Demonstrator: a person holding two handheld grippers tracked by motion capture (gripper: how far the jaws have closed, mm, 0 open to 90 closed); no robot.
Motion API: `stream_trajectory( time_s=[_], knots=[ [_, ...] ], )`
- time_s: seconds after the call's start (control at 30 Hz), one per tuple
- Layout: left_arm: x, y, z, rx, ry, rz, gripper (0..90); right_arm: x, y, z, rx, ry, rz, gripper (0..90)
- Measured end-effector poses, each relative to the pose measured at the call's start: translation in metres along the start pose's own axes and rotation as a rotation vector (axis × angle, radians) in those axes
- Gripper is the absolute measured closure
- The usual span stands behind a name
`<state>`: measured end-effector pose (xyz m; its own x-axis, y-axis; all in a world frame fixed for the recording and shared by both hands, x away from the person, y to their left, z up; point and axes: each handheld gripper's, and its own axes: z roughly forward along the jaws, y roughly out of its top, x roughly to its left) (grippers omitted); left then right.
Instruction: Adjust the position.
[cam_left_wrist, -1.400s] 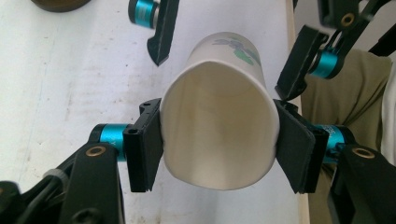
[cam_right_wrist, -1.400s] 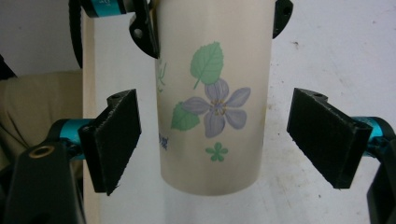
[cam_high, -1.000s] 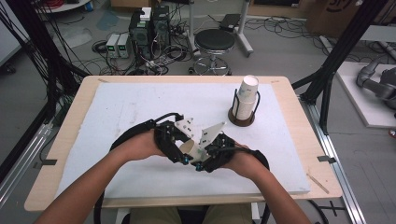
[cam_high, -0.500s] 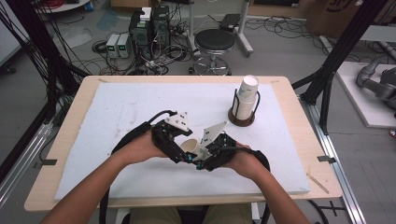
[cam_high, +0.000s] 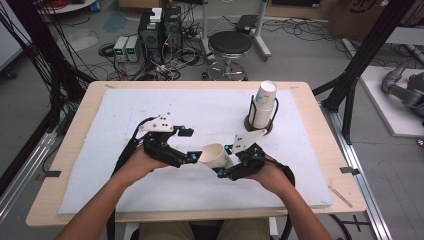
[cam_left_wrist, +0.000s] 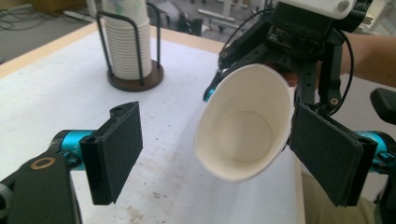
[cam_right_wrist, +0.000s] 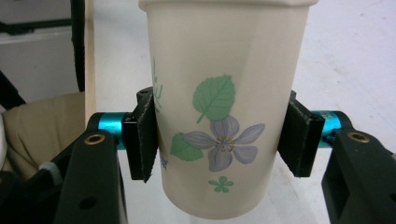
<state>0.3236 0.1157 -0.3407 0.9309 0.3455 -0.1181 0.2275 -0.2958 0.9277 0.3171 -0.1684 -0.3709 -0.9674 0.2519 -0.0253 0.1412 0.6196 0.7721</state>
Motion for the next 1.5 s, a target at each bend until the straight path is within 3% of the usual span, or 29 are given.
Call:
stream_trajectory(
  time_s=[0.43,0.53,0.7,0.93,1.1,1.5],
  knots=[
    [0.003,-0.035,-0.019,-0.156,0.122,-0.031,18.3,0.000,-0.025,-0.013,-0.146,-0.047,0.024,38.5],
    [0.003,-0.041,-0.022,-0.167,0.148,-0.025,18.2,0.000,-0.032,-0.014,-0.178,-0.064,0.038,37.7],
    [0.005,-0.057,-0.029,-0.205,0.184,-0.061,17.8,0.000,-0.043,-0.017,-0.235,-0.101,0.070,36.8],
    [0.008,-0.080,-0.037,-0.215,0.224,-0.085,17.6,-0.002,-0.054,-0.023,-0.305,-0.146,0.097,35.8],
    [0.007,-0.094,-0.041,-0.216,0.253,-0.073,17.6,-0.003,-0.060,-0.027,-0.337,-0.183,0.112,35.6],
    [0.008,-0.107,-0.049,-0.214,0.294,-0.072,17.6,-0.003,-0.060,-0.032,-0.386,-0.230,0.133,35.4]
  ],
)
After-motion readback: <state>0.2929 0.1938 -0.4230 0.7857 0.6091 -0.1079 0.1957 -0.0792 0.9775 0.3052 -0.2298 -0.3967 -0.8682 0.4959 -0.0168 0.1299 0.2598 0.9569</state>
